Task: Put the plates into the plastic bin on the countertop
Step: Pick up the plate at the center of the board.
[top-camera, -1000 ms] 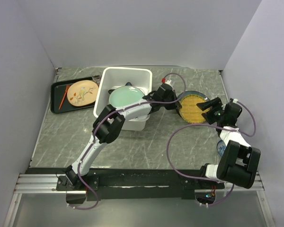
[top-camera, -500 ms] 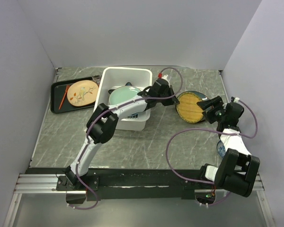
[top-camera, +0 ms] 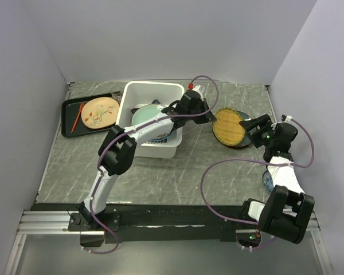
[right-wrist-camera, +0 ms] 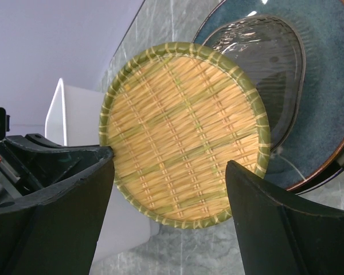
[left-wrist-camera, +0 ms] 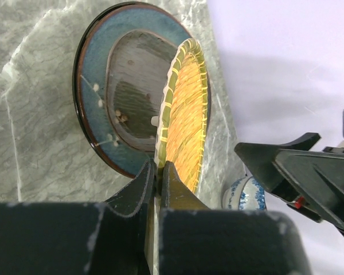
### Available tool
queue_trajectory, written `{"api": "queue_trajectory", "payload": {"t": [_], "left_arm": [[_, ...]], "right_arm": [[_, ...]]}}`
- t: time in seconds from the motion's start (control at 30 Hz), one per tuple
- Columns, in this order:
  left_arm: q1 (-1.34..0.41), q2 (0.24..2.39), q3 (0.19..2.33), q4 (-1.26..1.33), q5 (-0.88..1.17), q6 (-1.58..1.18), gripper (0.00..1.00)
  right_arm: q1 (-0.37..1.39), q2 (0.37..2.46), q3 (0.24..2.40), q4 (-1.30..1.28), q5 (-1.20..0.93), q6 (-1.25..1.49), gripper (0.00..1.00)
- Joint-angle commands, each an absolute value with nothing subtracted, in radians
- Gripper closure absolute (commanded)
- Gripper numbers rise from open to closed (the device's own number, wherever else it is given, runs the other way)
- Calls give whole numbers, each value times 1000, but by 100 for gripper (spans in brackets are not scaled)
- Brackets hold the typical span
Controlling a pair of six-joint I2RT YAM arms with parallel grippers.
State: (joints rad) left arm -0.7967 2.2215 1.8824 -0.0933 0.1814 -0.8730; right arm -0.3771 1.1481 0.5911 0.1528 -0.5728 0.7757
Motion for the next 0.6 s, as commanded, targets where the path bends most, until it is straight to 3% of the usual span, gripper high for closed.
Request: {"api": "queue_trajectory", "payload": {"t": [0.0, 0.57], "left_arm": [[-787, 2108, 1904, -51, 212, -851, 99], [-761, 1996, 1852, -69, 189, -828, 99]], "right_arm": [[-370, 1111, 643, 152, -592, 759, 15], [-370, 1054, 660, 124, -598, 756, 14]]}}
